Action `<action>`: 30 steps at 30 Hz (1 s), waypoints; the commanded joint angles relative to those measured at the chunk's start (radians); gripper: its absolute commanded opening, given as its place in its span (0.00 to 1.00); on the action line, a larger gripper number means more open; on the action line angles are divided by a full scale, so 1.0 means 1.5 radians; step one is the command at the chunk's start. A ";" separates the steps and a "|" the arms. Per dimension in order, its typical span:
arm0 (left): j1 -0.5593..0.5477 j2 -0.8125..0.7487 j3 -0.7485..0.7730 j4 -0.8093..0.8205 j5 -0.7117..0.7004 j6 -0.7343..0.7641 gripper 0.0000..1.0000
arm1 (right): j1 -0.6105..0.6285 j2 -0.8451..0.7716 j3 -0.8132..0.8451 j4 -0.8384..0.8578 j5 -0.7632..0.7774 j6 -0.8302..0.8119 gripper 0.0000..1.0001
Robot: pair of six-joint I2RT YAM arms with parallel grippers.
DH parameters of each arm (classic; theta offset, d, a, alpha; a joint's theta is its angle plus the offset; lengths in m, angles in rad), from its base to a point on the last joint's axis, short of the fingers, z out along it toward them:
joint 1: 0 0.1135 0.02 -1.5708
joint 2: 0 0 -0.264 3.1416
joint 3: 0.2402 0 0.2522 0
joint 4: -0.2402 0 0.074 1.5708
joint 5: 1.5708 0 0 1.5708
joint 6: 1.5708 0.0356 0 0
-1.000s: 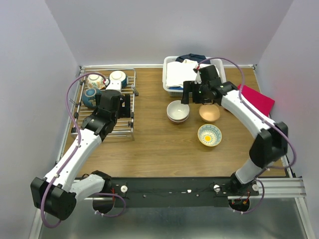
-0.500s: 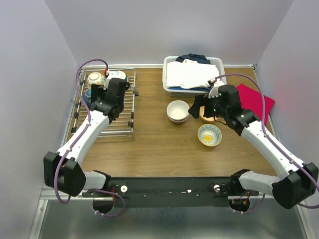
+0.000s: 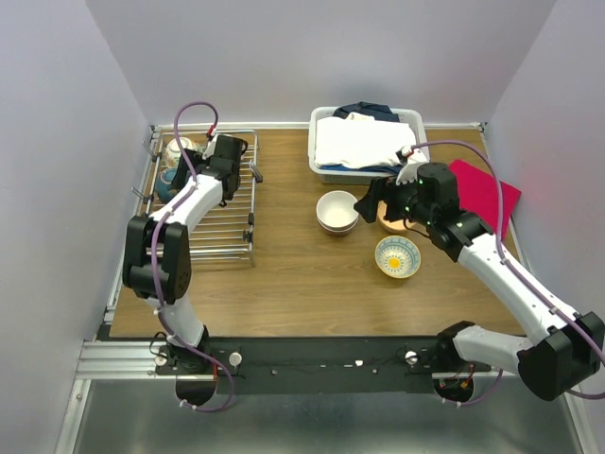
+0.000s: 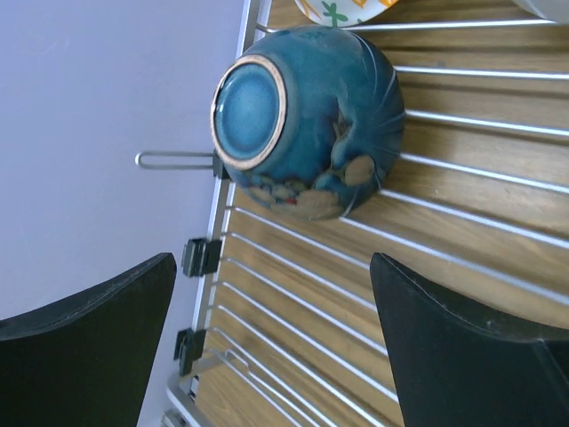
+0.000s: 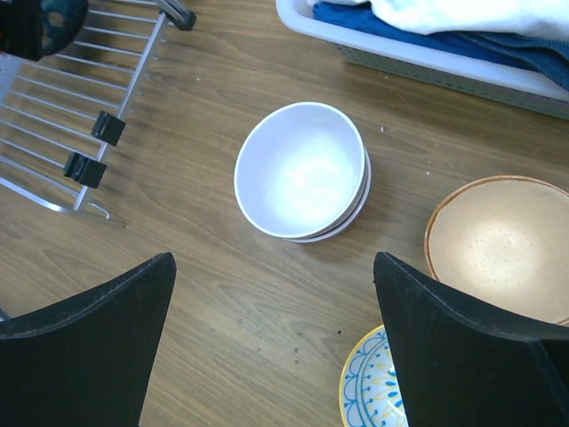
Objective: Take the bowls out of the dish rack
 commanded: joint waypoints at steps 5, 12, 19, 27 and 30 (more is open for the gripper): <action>0.025 0.117 0.091 0.052 -0.031 0.057 0.99 | 0.004 0.028 0.013 0.009 0.009 0.001 1.00; 0.038 0.187 0.147 0.026 -0.029 0.072 0.99 | 0.004 0.026 0.002 0.005 0.017 -0.007 1.00; 0.045 0.237 0.179 0.007 -0.038 0.093 0.99 | 0.003 0.035 -0.005 -0.002 0.003 -0.038 1.00; 0.045 0.295 0.204 -0.025 -0.076 0.088 0.99 | 0.004 0.047 -0.006 0.001 -0.001 -0.055 1.00; 0.045 0.313 0.212 -0.035 -0.099 0.093 0.99 | 0.004 0.052 -0.006 0.002 -0.007 -0.062 1.00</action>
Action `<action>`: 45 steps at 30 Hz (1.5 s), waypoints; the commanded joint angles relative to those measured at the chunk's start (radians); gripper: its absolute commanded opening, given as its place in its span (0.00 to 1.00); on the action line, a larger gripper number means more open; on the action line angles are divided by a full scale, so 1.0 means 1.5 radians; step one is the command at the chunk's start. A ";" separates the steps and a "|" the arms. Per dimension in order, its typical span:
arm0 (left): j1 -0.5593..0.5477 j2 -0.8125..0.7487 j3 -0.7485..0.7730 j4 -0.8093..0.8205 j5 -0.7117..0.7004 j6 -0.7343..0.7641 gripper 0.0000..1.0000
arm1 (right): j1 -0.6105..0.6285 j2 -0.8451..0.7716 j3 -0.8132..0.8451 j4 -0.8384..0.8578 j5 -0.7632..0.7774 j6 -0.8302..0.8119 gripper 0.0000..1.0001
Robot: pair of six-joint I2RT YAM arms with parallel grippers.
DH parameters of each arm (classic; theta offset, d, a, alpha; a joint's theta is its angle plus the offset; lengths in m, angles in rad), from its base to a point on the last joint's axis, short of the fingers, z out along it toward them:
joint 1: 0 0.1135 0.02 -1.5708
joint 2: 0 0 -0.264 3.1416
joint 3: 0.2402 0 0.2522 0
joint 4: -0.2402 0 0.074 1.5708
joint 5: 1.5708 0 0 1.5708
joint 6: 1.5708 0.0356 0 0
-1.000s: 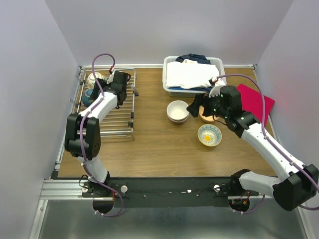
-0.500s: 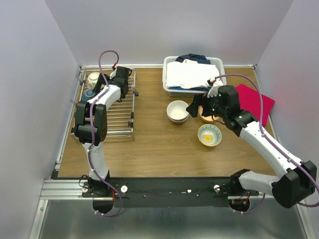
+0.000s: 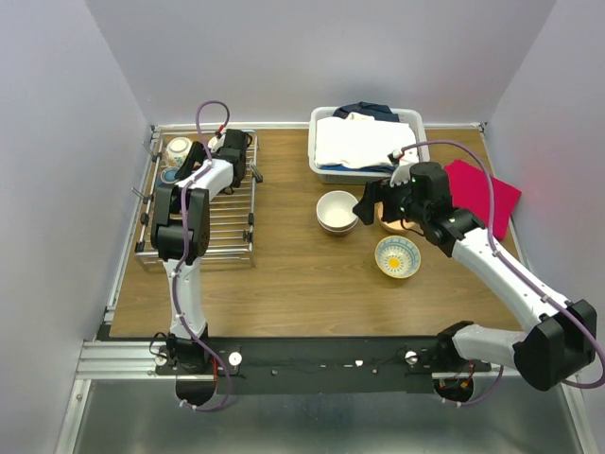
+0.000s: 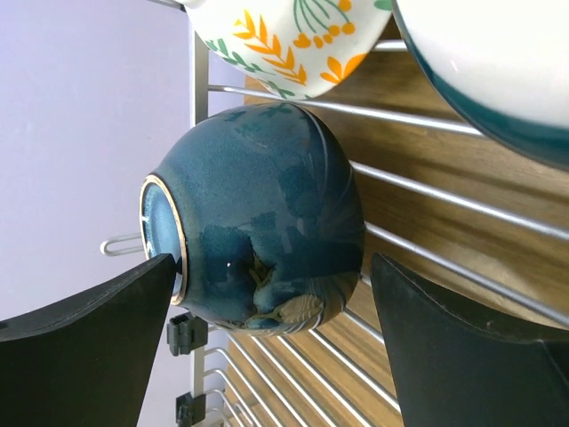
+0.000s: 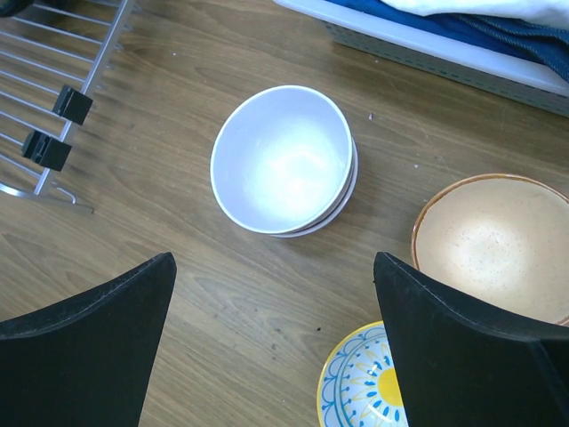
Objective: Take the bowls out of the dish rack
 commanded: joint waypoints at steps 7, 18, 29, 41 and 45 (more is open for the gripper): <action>0.004 0.068 0.050 -0.099 -0.042 -0.016 0.99 | 0.004 0.014 -0.008 0.000 -0.009 -0.038 1.00; 0.002 0.026 0.043 -0.140 0.011 -0.053 0.83 | 0.004 0.015 -0.008 -0.001 -0.018 -0.054 1.00; 0.002 -0.089 0.017 -0.156 0.101 -0.094 0.67 | 0.004 -0.018 -0.047 0.032 -0.044 -0.046 1.00; 0.003 -0.158 0.042 -0.201 0.167 -0.167 0.59 | 0.004 -0.030 -0.078 0.066 -0.094 -0.021 1.00; 0.003 -0.180 0.043 -0.213 0.203 -0.195 0.57 | 0.004 -0.022 -0.075 0.080 -0.119 -0.006 1.00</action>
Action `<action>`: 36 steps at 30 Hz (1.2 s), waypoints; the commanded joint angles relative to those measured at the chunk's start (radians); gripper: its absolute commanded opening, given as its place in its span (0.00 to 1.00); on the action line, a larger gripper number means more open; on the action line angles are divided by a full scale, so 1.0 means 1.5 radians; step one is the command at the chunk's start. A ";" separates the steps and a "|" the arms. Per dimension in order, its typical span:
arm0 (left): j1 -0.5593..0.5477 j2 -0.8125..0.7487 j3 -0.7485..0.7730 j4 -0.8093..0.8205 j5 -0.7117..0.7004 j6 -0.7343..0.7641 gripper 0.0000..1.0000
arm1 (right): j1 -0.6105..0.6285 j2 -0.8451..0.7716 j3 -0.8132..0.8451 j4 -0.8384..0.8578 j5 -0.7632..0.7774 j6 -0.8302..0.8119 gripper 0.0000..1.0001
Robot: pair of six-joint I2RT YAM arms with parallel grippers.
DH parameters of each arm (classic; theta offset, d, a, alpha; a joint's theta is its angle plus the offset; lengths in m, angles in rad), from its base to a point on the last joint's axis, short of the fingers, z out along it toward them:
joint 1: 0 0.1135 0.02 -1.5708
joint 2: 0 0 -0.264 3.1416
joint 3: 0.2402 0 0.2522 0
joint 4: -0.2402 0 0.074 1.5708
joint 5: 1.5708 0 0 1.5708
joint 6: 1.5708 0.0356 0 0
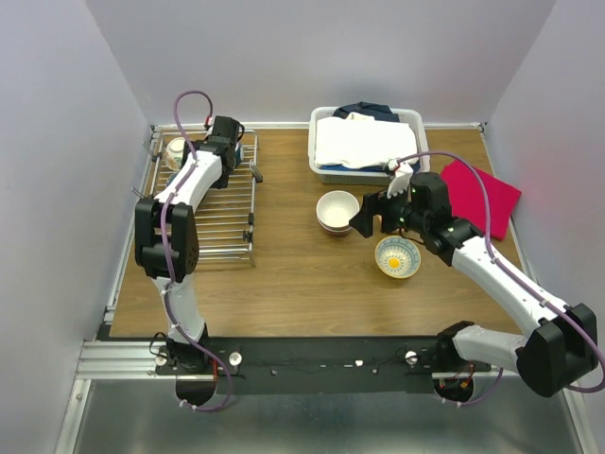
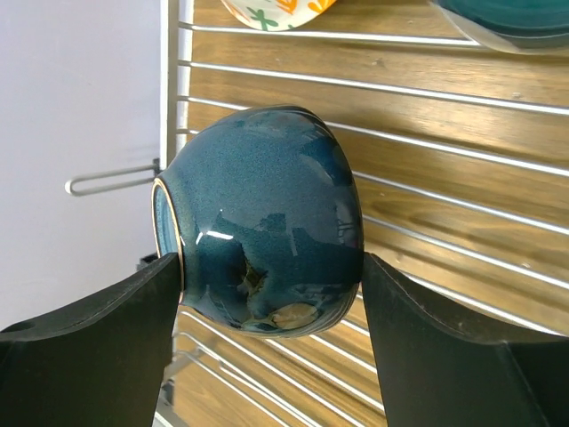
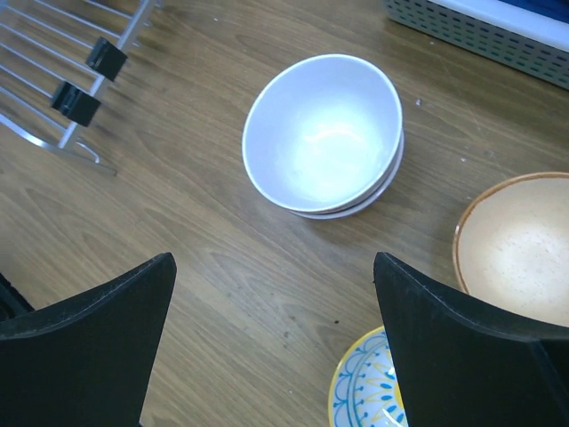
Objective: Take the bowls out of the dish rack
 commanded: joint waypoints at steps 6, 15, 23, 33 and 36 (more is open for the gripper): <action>0.003 -0.098 0.007 -0.015 0.076 -0.073 0.50 | 0.004 0.026 -0.002 0.071 -0.092 0.048 1.00; 0.012 -0.157 -0.017 -0.008 0.155 -0.109 0.43 | 0.010 0.097 0.007 0.197 -0.194 0.133 1.00; 0.017 -0.196 -0.043 -0.008 0.213 -0.133 0.37 | 0.036 0.184 0.023 0.310 -0.268 0.199 1.00; 0.017 -0.217 -0.042 -0.030 0.276 -0.171 0.28 | 0.102 0.366 0.066 0.637 -0.316 0.312 0.99; 0.017 -0.225 -0.047 -0.036 0.286 -0.178 0.27 | 0.119 0.450 0.103 0.736 -0.315 0.364 0.99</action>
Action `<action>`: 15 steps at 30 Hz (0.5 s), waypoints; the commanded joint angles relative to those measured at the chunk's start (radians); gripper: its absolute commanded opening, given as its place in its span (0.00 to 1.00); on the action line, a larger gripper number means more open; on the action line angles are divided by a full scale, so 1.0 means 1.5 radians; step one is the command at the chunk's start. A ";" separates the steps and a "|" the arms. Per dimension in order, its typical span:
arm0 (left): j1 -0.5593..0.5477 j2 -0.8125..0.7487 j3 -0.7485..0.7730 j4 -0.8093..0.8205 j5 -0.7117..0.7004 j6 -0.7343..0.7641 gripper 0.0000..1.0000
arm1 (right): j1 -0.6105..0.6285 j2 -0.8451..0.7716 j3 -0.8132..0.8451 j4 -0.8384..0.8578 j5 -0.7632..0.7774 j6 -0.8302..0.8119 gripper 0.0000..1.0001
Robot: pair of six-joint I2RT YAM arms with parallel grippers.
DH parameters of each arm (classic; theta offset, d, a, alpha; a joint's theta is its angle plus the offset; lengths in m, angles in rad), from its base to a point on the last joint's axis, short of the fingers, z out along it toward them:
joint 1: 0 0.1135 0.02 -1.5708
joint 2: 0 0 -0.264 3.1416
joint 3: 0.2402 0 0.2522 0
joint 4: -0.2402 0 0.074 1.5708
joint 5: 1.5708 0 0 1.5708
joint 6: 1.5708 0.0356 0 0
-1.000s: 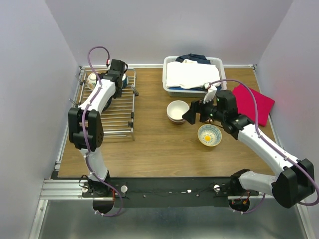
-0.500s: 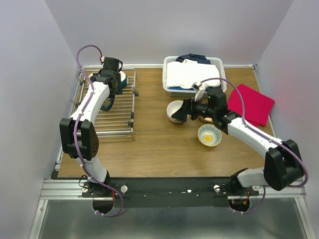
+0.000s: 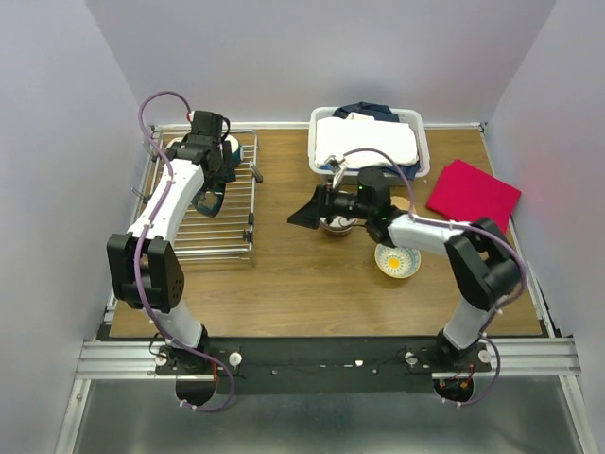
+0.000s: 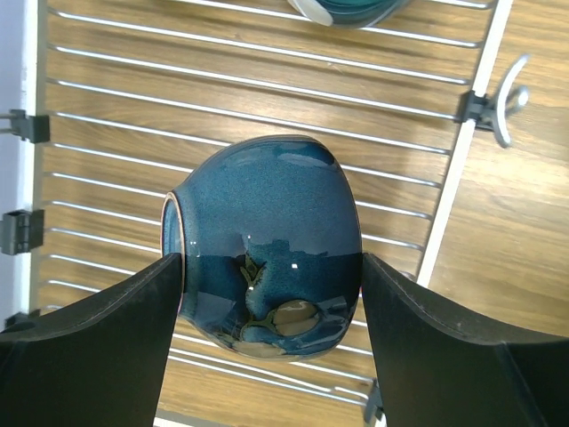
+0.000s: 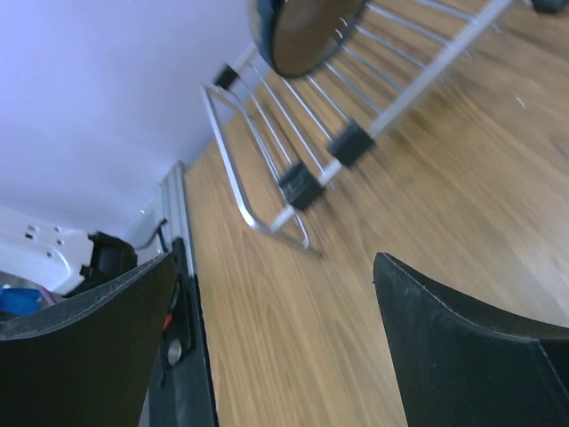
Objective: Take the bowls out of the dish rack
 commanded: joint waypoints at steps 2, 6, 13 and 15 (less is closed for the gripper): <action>0.003 -0.053 -0.006 0.008 0.028 -0.021 0.27 | 0.042 0.159 0.100 0.266 -0.032 0.112 0.99; 0.003 -0.059 -0.017 0.010 0.044 -0.024 0.25 | 0.069 0.235 0.180 0.307 -0.034 0.119 0.99; 0.001 -0.076 -0.031 0.018 0.079 -0.046 0.24 | 0.110 0.361 0.341 0.331 -0.024 0.142 0.98; 0.000 -0.080 -0.030 0.018 0.082 -0.051 0.24 | 0.118 0.395 0.364 0.332 -0.019 0.147 0.98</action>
